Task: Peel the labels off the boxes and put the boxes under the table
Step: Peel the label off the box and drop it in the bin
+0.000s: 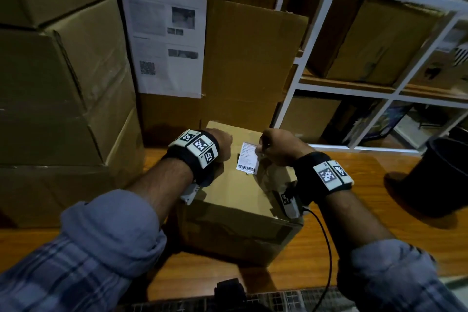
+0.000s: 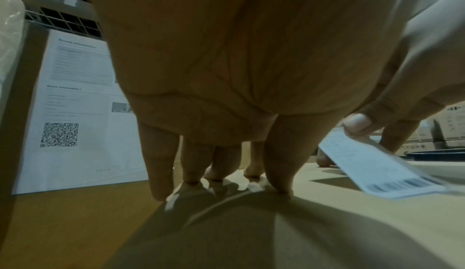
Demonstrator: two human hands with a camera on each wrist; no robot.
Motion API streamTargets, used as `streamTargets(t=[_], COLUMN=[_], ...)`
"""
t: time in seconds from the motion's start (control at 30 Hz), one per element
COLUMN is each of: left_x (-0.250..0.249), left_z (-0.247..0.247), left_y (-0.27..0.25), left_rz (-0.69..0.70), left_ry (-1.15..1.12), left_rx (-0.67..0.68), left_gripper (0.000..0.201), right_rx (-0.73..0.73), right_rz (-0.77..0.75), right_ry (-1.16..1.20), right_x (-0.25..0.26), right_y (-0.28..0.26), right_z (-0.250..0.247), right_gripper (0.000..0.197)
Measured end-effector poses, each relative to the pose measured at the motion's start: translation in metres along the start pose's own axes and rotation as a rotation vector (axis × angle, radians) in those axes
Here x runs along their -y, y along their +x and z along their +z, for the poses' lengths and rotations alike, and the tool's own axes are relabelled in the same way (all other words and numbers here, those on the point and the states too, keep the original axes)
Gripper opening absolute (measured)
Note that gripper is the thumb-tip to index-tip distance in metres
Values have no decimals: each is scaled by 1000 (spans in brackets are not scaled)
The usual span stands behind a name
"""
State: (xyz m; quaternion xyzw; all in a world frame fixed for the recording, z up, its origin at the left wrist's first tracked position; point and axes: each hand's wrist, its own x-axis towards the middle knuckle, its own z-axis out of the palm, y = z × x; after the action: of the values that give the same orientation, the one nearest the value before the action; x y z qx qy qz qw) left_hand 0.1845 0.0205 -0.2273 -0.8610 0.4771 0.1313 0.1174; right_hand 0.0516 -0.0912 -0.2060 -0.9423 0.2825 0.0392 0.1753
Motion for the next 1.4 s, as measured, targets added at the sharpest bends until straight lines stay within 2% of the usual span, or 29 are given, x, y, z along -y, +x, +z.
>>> streamTargets(t=[0.2, 0.33, 0.63, 0.8, 0.97, 1.13, 1.27, 1.4], left_x=[1, 3, 2, -4, -4, -18, -56, -113], left_z=[2, 3, 1, -1, -2, -24, -45, -61], left_y=[2, 5, 6, 2, -3, -19, -21, -7], left_rz=[-4, -17, -13, -46, -64, 51, 52, 108], left_ry=[-6, -28, -43, -65, -73, -1, -154, -208], left_rx=[5, 24, 62, 112, 126, 123, 82, 6], left_gripper=[43, 52, 47, 67, 71, 41, 61, 62], right_rx=[-9, -26, -30, -39, -133, -312, -441, -522], right_rz=[-10, 9, 26, 61, 71, 79, 124, 148], right_ry=[36, 37, 289, 460, 567, 550, 611, 606], right_x=[-7, -10, -20, -23, -39, -82, -145, -210], right_y=[2, 6, -1, -9, -28, -41, -45, -48], right_z=[1, -1, -1, -3, 1, 7, 8, 4], right_gripper=[16, 13, 11, 14, 16, 15, 15, 16])
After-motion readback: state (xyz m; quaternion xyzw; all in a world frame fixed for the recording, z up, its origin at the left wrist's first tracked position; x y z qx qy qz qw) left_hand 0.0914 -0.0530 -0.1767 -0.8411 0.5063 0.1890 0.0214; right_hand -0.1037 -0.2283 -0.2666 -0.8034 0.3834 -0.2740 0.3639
